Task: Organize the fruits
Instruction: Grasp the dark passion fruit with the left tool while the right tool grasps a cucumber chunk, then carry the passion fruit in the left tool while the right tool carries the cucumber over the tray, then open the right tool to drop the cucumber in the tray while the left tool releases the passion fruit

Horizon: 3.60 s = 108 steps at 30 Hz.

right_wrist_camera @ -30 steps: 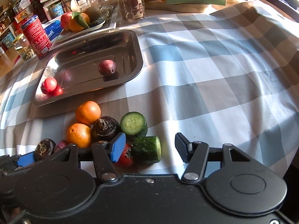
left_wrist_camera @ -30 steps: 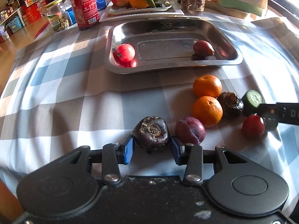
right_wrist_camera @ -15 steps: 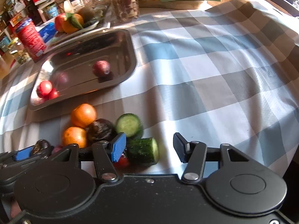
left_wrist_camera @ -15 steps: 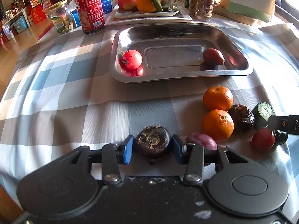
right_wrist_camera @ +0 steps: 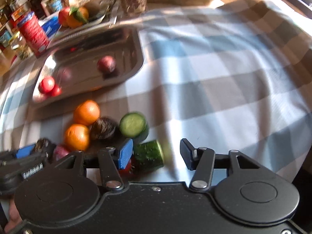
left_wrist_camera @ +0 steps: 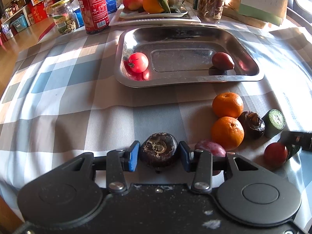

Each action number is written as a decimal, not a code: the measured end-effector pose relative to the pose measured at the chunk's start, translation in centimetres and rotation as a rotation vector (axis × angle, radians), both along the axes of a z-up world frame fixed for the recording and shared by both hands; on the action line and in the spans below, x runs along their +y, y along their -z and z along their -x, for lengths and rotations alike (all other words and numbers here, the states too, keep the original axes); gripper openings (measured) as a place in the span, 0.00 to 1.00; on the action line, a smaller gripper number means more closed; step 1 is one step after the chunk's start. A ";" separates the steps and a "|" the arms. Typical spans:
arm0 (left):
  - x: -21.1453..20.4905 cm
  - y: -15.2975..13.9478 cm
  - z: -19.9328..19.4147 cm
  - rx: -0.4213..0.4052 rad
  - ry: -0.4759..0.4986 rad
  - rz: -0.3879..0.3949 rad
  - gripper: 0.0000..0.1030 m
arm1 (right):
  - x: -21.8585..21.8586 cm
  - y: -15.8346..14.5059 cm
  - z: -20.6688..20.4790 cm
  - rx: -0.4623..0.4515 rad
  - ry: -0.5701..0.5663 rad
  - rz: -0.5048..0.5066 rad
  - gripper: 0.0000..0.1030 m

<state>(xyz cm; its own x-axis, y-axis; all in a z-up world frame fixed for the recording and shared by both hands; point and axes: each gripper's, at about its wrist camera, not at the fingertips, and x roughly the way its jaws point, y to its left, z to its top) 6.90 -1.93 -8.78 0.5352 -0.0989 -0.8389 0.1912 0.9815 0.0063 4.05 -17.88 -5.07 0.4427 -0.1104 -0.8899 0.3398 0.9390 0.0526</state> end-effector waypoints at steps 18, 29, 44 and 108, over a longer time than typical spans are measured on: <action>-0.1 0.0 -0.1 0.000 0.014 0.021 0.42 | -1.5 -0.2 -1.0 -0.016 0.003 -0.109 0.37; 0.0 -0.2 -0.1 -0.003 0.012 0.037 0.42 | 0.3 -1.5 -0.7 -0.124 -0.096 0.000 0.37; -0.2 -2.5 -0.2 -0.090 -0.012 0.050 0.42 | 1.0 -3.1 -1.5 -0.205 -0.094 -0.001 0.37; -2.1 -7.5 -15.7 -0.058 -0.131 0.011 0.43 | 1.7 -4.4 -16.3 -0.205 0.020 -0.051 0.49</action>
<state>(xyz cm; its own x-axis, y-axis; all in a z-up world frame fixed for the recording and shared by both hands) 22.63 -4.02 -1.28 0.5918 -0.0339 -0.8054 0.0607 0.9982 0.0025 20.38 -16.20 -0.70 0.6131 -0.0776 -0.7862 0.3352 0.9267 0.1699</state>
